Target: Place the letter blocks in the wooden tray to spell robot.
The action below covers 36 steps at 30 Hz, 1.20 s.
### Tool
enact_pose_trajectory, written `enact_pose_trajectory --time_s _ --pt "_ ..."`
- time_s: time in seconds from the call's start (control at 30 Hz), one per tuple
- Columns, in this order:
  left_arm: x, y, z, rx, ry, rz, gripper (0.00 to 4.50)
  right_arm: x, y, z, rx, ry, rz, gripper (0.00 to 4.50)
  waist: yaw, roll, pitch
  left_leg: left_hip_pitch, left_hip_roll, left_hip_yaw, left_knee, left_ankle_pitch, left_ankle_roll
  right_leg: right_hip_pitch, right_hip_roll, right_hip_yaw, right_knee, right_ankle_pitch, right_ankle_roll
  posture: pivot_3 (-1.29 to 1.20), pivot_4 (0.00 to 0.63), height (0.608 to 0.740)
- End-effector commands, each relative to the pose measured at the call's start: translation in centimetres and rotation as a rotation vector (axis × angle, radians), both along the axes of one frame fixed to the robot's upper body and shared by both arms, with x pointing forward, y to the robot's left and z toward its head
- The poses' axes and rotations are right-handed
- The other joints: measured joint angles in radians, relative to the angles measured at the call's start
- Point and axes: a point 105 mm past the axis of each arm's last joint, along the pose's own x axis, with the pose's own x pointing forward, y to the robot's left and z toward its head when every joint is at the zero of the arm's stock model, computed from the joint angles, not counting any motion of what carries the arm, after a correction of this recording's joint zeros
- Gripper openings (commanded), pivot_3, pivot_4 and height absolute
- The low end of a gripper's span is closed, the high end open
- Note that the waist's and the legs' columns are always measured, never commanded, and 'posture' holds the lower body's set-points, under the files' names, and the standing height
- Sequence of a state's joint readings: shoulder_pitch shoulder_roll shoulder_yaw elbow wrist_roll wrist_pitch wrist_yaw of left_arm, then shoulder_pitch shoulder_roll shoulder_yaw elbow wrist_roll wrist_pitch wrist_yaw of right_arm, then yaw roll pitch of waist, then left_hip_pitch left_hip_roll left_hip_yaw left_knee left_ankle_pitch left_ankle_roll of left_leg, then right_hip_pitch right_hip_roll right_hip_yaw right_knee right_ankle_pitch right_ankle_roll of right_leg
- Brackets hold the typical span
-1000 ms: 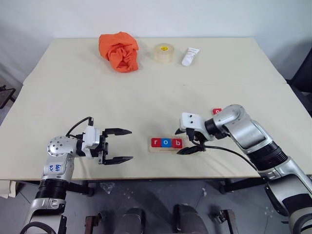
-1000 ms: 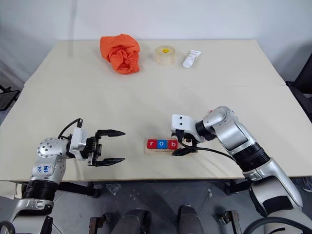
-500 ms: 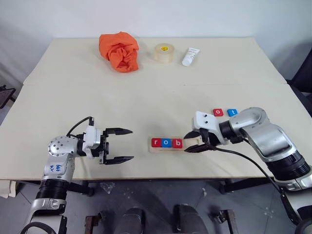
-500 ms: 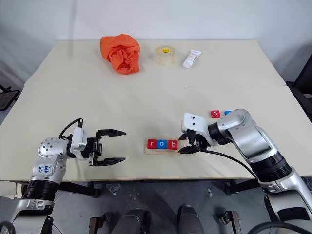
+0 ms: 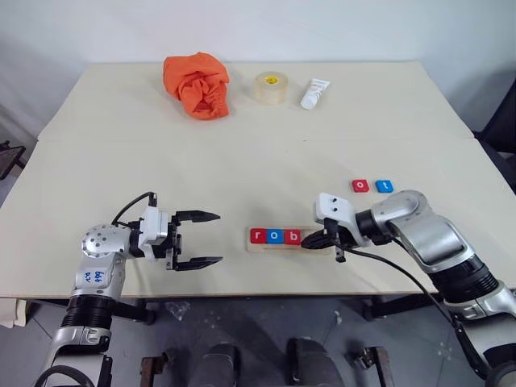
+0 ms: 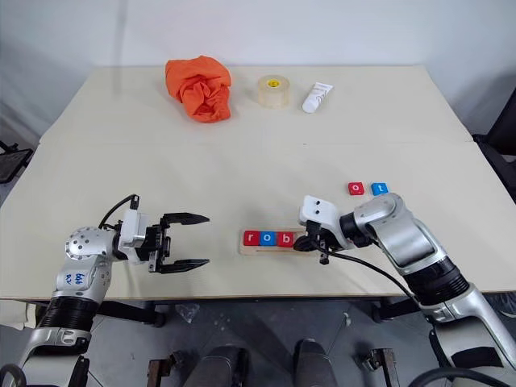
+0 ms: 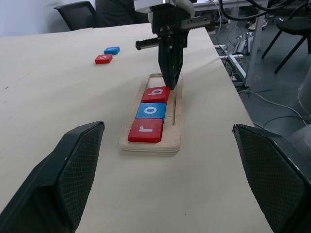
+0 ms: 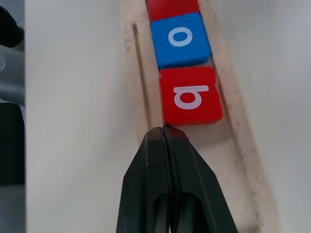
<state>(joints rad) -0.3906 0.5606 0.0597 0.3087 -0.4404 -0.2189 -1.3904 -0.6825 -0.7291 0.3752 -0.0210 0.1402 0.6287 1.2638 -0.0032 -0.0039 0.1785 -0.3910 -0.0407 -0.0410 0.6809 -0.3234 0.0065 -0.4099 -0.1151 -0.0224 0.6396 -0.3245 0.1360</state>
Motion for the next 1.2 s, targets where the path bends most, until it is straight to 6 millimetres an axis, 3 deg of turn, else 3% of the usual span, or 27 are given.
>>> enact_pose_trajectory --time_s 0.03,0.3,0.73,0.83,1.2 --pt "0.0 -0.1 0.7 -0.001 -0.032 0.000 4.50 0.6 0.5 0.6 0.013 -0.039 0.011 0.03 0.000 0.000 0.000 0.000 0.000 0.000 0.000 0.000 0.000 0.000 0.000 0.000 0.000 0.000 0.000 0.00 0.150 0.740" --pt "-0.1 0.0 0.7 -0.003 -0.031 0.008 4.50 0.6 0.4 1.0 0.018 -0.048 0.009 0.03 0.000 0.000 0.000 0.000 0.000 0.000 0.000 0.000 0.000 0.000 0.000 0.000 0.000 0.000 0.000 0.00 0.150 0.740" --pt "0.3 -0.4 0.5 -0.011 -0.029 0.003 4.50 -0.5 -2.0 3.4 0.123 -0.102 -0.039 0.03 0.002 0.000 0.000 0.000 0.000 0.000 0.000 0.000 0.000 0.000 0.000 0.000 0.000 0.000 0.000 0.00 0.150 0.740" --pt "0.4 -0.4 0.5 -0.014 -0.028 0.000 4.50 -1.2 -4.1 3.8 0.161 -0.079 -0.119 0.56 0.005 0.000 0.000 0.000 0.000 0.000 0.000 0.000 0.000 0.000 0.000 0.000 0.000 0.000 0.000 0.00 0.150 0.740" --pt "1.1 -0.7 0.3 -0.019 -0.017 -0.007 4.50 -1.6 -13.4 4.9 0.297 -0.211 -0.569 4.23 0.006 0.000 0.000 0.000 0.000 0.000 0.000 0.000 0.001 0.002 0.000 0.000 -0.002 0.000 0.000 0.00 0.150 0.740"
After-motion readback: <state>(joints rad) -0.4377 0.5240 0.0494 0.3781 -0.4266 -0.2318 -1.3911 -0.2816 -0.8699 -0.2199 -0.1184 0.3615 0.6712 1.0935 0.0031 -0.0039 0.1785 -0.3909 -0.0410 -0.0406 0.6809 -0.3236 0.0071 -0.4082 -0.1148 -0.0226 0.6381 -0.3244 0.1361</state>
